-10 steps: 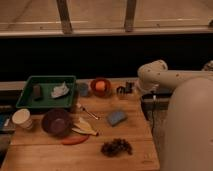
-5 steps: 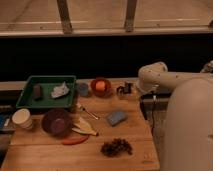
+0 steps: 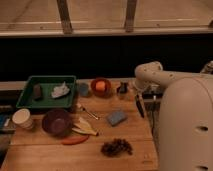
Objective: Place brush in metal cup
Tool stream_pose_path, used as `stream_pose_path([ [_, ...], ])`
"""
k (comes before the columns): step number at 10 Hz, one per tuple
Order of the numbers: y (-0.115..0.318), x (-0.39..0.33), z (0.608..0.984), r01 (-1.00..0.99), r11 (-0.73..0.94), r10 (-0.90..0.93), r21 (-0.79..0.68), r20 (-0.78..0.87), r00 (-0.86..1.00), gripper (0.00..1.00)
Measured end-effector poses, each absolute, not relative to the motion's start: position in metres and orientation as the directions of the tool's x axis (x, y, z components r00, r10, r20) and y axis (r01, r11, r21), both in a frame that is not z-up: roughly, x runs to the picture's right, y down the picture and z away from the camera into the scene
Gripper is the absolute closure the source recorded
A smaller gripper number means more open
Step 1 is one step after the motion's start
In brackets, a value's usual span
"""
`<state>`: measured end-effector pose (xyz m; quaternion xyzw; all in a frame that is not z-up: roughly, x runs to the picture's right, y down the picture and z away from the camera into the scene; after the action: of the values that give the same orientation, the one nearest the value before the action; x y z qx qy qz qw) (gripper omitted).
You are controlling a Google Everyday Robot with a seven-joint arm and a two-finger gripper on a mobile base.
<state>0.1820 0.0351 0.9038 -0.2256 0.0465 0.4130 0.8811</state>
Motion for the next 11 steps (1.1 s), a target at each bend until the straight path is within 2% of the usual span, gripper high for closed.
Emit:
stream_pose_path([
  [5, 0.033, 0.170, 0.910, -0.722, 0.577, 0.689, -0.382, -0.248, 0.682, 0.98],
  [6, 0.035, 0.169, 0.910, -0.719, 0.576, 0.687, -0.387, -0.248, 0.684, 0.90],
  [11, 0.046, 0.154, 0.918, -0.696, 0.568, 0.669, -0.440, -0.245, 0.701, 0.40],
])
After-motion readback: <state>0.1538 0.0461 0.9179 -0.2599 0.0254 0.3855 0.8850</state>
